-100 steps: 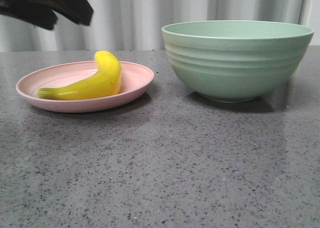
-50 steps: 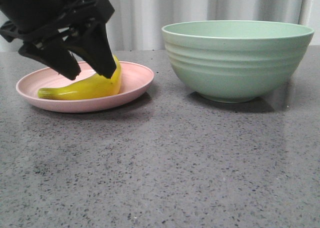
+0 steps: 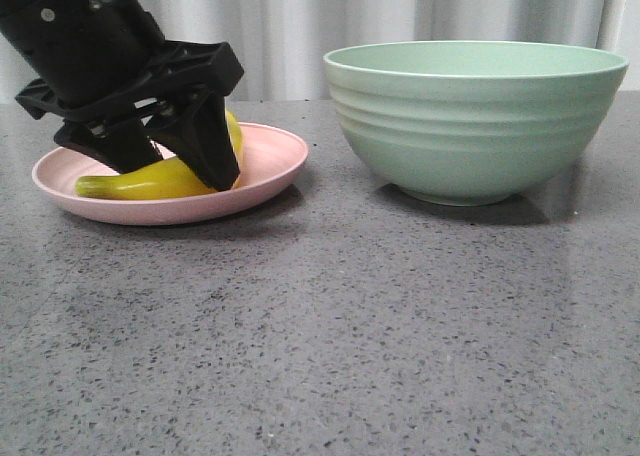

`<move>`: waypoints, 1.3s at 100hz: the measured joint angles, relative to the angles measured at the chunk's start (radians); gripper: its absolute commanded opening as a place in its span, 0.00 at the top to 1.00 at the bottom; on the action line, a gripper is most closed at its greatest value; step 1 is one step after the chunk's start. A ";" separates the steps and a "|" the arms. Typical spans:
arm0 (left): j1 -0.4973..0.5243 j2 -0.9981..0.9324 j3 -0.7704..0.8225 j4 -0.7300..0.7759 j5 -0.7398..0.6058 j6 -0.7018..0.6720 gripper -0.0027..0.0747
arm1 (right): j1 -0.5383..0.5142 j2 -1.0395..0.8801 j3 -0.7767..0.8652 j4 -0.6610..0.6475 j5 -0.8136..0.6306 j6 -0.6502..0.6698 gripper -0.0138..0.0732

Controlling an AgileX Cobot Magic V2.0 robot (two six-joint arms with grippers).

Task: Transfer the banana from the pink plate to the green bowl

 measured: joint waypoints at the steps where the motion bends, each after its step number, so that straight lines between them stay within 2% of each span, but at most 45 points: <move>1: 0.000 0.000 0.000 0.000 0.000 0.000 0.46 | 0.000 0.000 0.000 0.000 0.000 0.000 0.92; 25: 0.000 0.000 0.000 0.000 0.006 0.000 0.88 | 0.000 0.000 0.000 0.000 0.024 0.000 0.92; 34: 0.000 0.000 -0.001 0.000 0.006 0.000 0.99 | 0.007 0.000 0.000 0.000 0.030 0.000 0.92; 48: 0.000 0.000 -0.005 -0.002 0.011 0.000 0.99 | 0.030 0.000 -0.008 0.000 0.058 0.000 0.92; 80: -0.002 0.002 -0.144 0.023 0.152 0.002 0.99 | 0.082 0.045 -0.148 0.000 0.186 -0.002 0.91; 89: -0.016 -0.002 -0.190 0.031 0.178 0.014 0.99 | 0.102 0.090 -0.217 0.000 0.238 -0.004 0.83; 104: -0.072 -0.028 -0.229 0.033 0.199 0.041 0.99 | 0.158 0.201 -0.357 0.012 0.321 -0.008 0.57; 111: -0.107 -0.043 -0.230 0.033 0.204 0.048 0.99 | 0.187 0.266 -0.422 0.042 0.348 -0.008 0.48; 116: -0.132 -0.053 -0.230 0.033 0.208 0.050 0.99 | 0.208 0.323 -0.469 0.071 0.366 -0.008 0.45; 130: -0.206 -0.077 -0.230 0.039 0.216 0.051 0.99 | 0.268 0.474 -0.601 0.172 0.406 -0.010 0.45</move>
